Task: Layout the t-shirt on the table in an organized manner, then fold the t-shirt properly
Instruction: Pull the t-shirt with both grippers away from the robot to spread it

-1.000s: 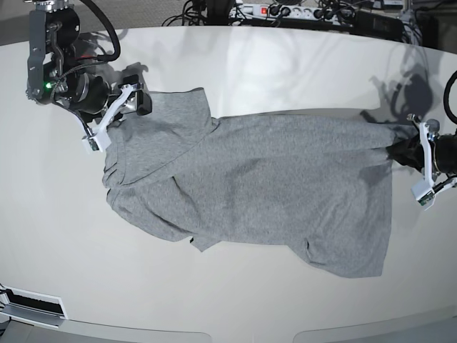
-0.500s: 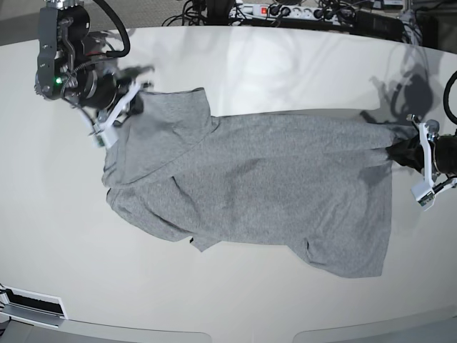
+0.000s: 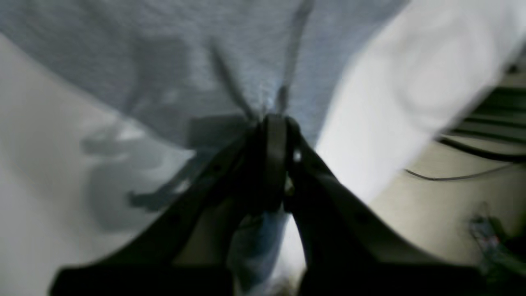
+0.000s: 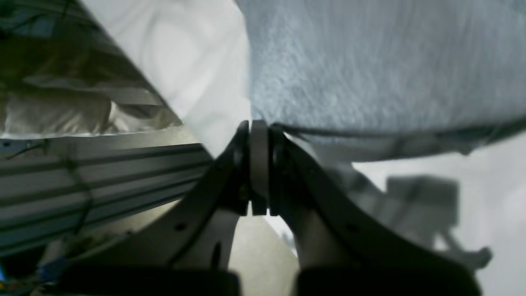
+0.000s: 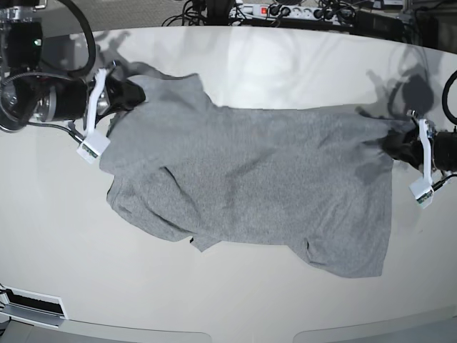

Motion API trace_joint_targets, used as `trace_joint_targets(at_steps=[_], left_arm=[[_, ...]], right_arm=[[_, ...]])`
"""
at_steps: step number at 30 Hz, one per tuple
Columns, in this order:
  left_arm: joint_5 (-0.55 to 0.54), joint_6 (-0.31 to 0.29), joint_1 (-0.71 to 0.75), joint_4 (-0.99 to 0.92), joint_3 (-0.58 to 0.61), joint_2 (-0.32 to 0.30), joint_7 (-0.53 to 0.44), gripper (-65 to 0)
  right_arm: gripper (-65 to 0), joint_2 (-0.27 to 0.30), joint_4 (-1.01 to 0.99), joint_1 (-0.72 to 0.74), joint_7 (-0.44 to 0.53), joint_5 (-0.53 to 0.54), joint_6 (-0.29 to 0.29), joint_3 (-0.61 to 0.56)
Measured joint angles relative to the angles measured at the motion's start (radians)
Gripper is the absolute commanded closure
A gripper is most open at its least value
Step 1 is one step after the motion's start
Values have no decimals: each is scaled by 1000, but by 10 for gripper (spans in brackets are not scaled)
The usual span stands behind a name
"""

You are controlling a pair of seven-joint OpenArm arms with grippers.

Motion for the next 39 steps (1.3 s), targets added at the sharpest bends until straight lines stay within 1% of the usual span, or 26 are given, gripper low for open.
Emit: trace_joint_targets(at_steps=[2, 4, 5, 7, 10, 16, 20, 26, 29, 33, 36, 39], left_arm=[[-143, -1, 0, 4, 0, 0, 110, 0], [-264, -1, 0, 8, 0, 0, 212, 0], [-313, -3, 0, 8, 0, 0, 238, 0], [-310, -3, 0, 16, 0, 0, 233, 0], [-307, -3, 0, 21, 0, -4, 233, 0], [-307, -3, 1, 22, 0, -66, 235, 0], [-308, -3, 1, 21, 0, -74, 235, 0], [-309, -3, 1, 21, 0, -74, 236, 0], [-310, -3, 38, 22, 0, -88, 223, 0], [-314, -3, 162, 24, 0, -136, 222, 0], [-314, -3, 259, 24, 0, -196, 225, 0], [-314, -3, 303, 23, 0, -248, 232, 0]], right_arm=[[0, 19, 58, -19, 1, 37, 0, 0], [0, 29, 111, -46, 0, 77, 0, 0], [0, 27, 137, -62, 0, 93, 0, 0], [0, 27, 187, -95, 0, 103, 0, 0], [0, 28, 260, -149, 0, 84, 0, 0], [0, 30, 375, -325, 2, 84, 0, 0], [0, 22, 407, -427, 0, 88, 0, 0], [0, 24, 407, -446, 3, 87, 0, 0], [0, 24, 407, -445, 4, 88, 0, 0], [0, 24, 407, -447, 4, 88, 0, 0], [0, 24, 407, -451, 4, 88, 0, 0], [0, 24, 407, -467, 3, 89, 0, 0]])
